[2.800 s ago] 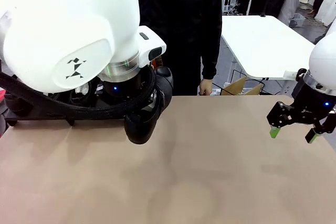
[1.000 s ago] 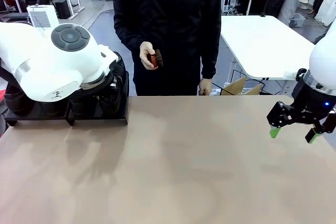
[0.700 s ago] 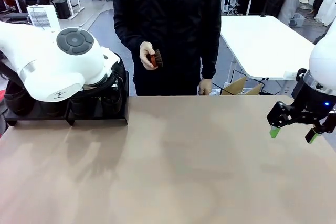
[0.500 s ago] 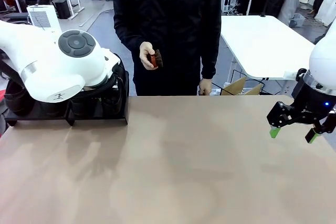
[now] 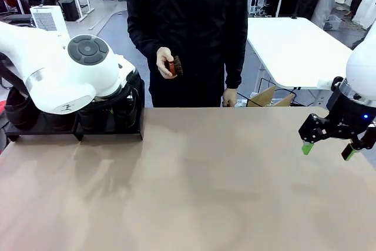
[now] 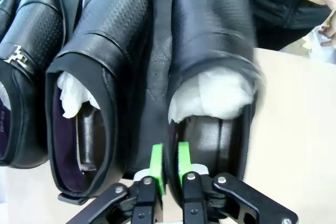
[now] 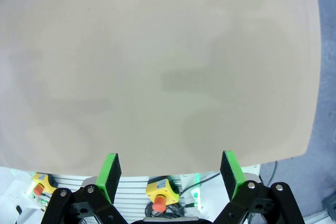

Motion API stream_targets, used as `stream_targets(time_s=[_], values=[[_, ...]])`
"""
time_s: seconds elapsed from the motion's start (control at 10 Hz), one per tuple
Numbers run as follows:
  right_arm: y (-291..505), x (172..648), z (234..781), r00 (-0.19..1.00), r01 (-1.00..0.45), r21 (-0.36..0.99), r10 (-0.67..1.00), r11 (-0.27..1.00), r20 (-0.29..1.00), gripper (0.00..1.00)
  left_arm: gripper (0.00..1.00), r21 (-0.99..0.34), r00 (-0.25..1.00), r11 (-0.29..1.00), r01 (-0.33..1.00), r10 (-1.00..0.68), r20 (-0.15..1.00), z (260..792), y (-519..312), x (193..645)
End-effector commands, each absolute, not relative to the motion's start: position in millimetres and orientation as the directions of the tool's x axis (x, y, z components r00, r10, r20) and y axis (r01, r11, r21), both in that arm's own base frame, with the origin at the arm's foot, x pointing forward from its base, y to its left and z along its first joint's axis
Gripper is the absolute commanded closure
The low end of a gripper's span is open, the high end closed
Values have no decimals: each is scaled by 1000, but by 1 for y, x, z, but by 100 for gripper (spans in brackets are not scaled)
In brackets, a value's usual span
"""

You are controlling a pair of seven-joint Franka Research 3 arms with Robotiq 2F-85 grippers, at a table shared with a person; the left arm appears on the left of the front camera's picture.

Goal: Organize the shoes by placing them on the stand.
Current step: Place the Shoe from the middle of the table onto the Shoes Stand.

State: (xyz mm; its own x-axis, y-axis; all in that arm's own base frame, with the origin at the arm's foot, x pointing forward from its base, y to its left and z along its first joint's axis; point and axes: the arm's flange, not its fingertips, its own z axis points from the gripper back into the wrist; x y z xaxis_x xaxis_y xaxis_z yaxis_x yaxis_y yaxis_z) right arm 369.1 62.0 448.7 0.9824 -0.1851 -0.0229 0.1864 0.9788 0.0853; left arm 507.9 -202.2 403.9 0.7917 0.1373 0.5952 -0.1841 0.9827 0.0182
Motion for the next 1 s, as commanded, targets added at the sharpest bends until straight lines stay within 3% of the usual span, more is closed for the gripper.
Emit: stream_targets(time_s=[0.0,0.1,0.2,0.8,0.9], values=[[63,370,450,981,194,97,-193,976,-19,0,47,30,773,979,-202,140,619,402,-203,513],[63,370,450,981,194,97,-193,976,-19,0,27,46,774,981,-190,121,622,403,-204,514],[63,370,450,981,194,97,-193,976,-19,0,18,55,769,981,-184,108,631,407,-205,513],[63,370,450,981,194,97,-193,976,-19,0,18,113,792,979,-170,67,606,469,-209,466],[63,370,450,981,194,97,-193,976,-19,0,18,97,771,983,-157,61,634,442,-218,487]])
